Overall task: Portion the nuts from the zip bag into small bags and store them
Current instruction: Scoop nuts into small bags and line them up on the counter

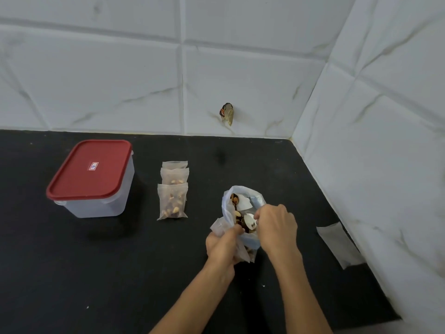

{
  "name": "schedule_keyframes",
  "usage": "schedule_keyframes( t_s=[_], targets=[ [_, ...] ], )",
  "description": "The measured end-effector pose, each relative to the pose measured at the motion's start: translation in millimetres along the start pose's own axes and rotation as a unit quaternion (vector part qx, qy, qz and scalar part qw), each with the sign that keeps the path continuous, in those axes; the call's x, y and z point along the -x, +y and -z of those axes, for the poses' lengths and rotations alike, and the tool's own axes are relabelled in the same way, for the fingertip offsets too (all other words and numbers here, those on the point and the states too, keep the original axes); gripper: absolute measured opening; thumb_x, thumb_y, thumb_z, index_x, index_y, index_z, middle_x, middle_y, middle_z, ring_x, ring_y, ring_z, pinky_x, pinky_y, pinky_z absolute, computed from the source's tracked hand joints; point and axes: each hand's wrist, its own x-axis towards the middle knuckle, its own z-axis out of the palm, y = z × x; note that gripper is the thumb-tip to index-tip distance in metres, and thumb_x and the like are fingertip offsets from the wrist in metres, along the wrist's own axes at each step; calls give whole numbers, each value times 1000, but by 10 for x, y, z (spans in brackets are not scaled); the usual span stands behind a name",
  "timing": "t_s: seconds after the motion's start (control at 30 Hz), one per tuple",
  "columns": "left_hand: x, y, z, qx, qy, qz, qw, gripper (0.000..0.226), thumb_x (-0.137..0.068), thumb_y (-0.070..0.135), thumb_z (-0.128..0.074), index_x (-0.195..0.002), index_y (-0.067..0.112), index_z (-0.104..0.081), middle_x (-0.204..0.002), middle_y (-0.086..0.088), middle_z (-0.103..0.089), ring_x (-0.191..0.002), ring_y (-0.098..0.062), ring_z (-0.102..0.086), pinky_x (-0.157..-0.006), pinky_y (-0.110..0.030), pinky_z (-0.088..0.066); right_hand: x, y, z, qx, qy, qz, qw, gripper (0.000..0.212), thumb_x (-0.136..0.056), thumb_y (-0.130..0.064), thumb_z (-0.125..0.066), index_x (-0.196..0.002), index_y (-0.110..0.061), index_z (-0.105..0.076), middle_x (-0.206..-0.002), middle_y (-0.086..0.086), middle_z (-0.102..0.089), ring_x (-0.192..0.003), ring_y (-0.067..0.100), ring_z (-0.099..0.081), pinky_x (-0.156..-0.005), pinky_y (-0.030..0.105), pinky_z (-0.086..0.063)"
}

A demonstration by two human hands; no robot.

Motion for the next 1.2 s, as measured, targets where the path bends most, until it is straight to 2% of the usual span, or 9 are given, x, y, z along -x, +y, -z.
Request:
schedule_keyframes(
  t_s=[0.1, 0.2, 0.4, 0.57, 0.73, 0.87, 1.0, 1.1, 1.2],
  targets=[
    [18, -33, -4, 27, 11, -3, 1000, 37, -81, 5, -69, -115, 10, -56, -98, -13, -65, -84, -24, -64, -70, -40, -56, -23, -1, -13, 46, 36, 24, 998, 18, -94, -15, -54, -110, -16, -61, -102, 1, -60, -98, 16, -50, -85, 28, -41],
    [20, -42, -25, 45, 15, 1, 999, 37, -79, 5, -71, -113, 9, -57, -97, -13, -66, -82, -24, -65, -65, -38, -56, -49, -9, -46, 71, 24, 32, 997, 13, -93, -14, -53, -104, -14, -61, -97, 1, -60, -97, 17, -49, -84, 29, -39],
    [-33, -94, -16, 46, 20, 4, 999, 38, -77, 4, -72, -112, 5, -58, -100, -17, -68, -90, -28, -67, -84, -47, -56, -258, 183, -81, 5, -46, 19, 999, 18, -90, -12, -57, -106, -18, -62, -102, 1, -64, -99, 19, -55, -85, 33, -39],
    [-81, -78, 15, 57, -3, 5, 998, 38, -80, -3, -64, -116, 3, -56, -103, -19, -66, -90, -29, -67, -60, -37, -57, -397, 287, -125, -75, -70, -46, 994, 14, -92, -16, -54, -101, -16, -64, -100, 2, -66, -95, 20, -59, -87, 37, -40],
    [-83, -66, -12, 35, -39, -3, 999, 47, -79, -3, -63, -124, 5, -52, -108, -18, -66, -96, -31, -67, -72, -42, -57, -416, 298, -140, -126, -96, -73, 985, 12, -89, -17, -60, -97, -9, -64, -93, 7, -66, -89, 22, -63, -87, 41, -51],
    [-113, -77, -11, 49, -36, -9, 998, 47, -78, -3, -65, -122, 3, -53, -109, -20, -66, -96, -31, -68, -72, -43, -58, -403, 244, -101, -88, -86, -56, 991, 13, -91, -15, -56, -103, -8, -57, -101, 8, -62, -96, 24, -61, -89, 39, -49],
    [-101, -104, 0, 0, -58, -35, 998, 51, -74, -1, -66, -123, 4, -53, -109, -19, -67, -98, -31, -67, -88, -49, -55, -390, 175, -94, -102, -67, -71, 990, 12, -92, -15, -53, -102, -8, -54, -104, 11, -60, -100, 27, -59, -89, 39, -48],
    [-101, -72, 29, -16, -76, -35, 996, 51, -75, -1, -65, -124, 4, -52, -109, -19, -67, -98, -31, -68, -87, -47, -56, -399, 273, -99, -190, -94, -127, 969, 11, -91, -17, -55, -96, -7, -54, -100, 11, -59, -94, 26, -60, -78, 35, -50],
    [-90, -20, 33, -4, -70, -34, 997, 38, -79, 3, -68, -115, 5, -56, -104, -18, -69, -95, -30, -68, -85, -46, -56, -404, 398, -85, -250, -149, -171, 941, 21, -86, -11, -62, -105, -1, -60, -103, 13, -62, -94, 23, -61, -75, 31, -50]
  ],
)
